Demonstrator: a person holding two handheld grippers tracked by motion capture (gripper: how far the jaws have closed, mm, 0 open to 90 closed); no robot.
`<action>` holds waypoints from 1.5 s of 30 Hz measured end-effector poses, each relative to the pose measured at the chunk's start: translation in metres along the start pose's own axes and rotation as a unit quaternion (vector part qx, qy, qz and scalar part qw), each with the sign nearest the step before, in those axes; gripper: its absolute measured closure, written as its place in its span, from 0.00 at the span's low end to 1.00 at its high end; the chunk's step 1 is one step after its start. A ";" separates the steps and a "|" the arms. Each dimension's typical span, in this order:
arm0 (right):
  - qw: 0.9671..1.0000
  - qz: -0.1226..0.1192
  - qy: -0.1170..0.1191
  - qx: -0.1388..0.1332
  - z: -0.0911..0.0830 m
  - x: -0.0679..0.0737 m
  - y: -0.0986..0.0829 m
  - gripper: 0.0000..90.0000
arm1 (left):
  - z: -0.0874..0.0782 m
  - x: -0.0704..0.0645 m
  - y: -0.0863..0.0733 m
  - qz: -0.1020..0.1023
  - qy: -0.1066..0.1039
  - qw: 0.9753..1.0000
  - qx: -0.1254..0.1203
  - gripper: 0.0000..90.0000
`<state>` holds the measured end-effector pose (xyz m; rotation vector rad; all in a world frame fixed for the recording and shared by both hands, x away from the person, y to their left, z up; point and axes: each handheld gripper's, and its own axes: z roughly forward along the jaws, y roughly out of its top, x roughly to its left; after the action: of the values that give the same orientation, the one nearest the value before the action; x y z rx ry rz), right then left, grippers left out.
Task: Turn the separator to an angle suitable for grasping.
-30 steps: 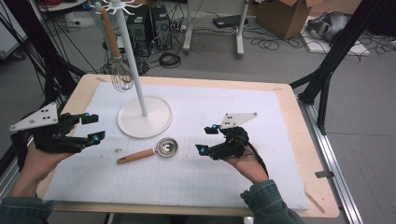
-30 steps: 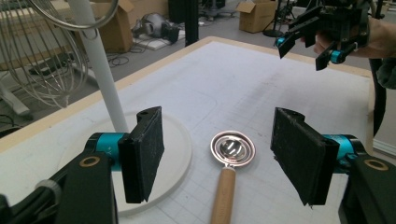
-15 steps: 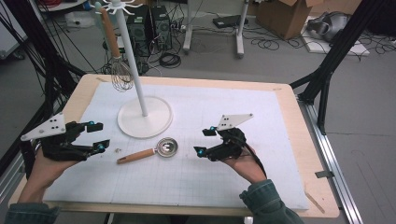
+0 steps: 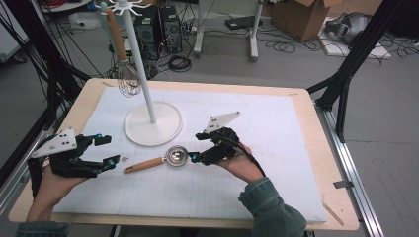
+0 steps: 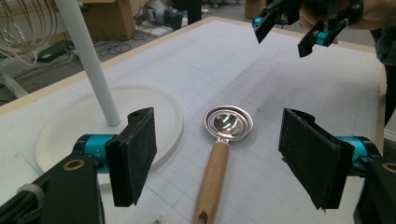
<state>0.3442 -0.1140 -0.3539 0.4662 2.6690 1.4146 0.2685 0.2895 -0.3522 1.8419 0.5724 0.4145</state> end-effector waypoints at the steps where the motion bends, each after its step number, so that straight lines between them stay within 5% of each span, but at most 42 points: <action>1: 1.000 -0.003 0.002 0.001 0.003 -0.001 0.002 0.31 | 0.001 -0.001 -0.001 0.002 0.000 1.000 0.001 0.31; 16: 0.998 -0.013 0.037 0.040 0.055 -0.010 0.010 0.37 | 0.007 -0.002 -0.012 0.003 -0.005 1.000 0.011 0.31; 29: 0.993 -0.035 0.084 0.074 0.108 -0.016 0.012 0.45 | 0.007 -0.001 -0.015 0.001 -0.007 1.000 0.012 0.31; 45: 0.987 -0.058 0.102 0.106 0.146 -0.012 0.011 0.53 | 0.004 0.001 -0.018 -0.004 -0.008 1.000 0.013 0.31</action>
<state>0.3890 0.0040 -0.4286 0.1842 2.9706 1.2135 0.2678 0.2916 -0.3702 1.8660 0.5756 0.3891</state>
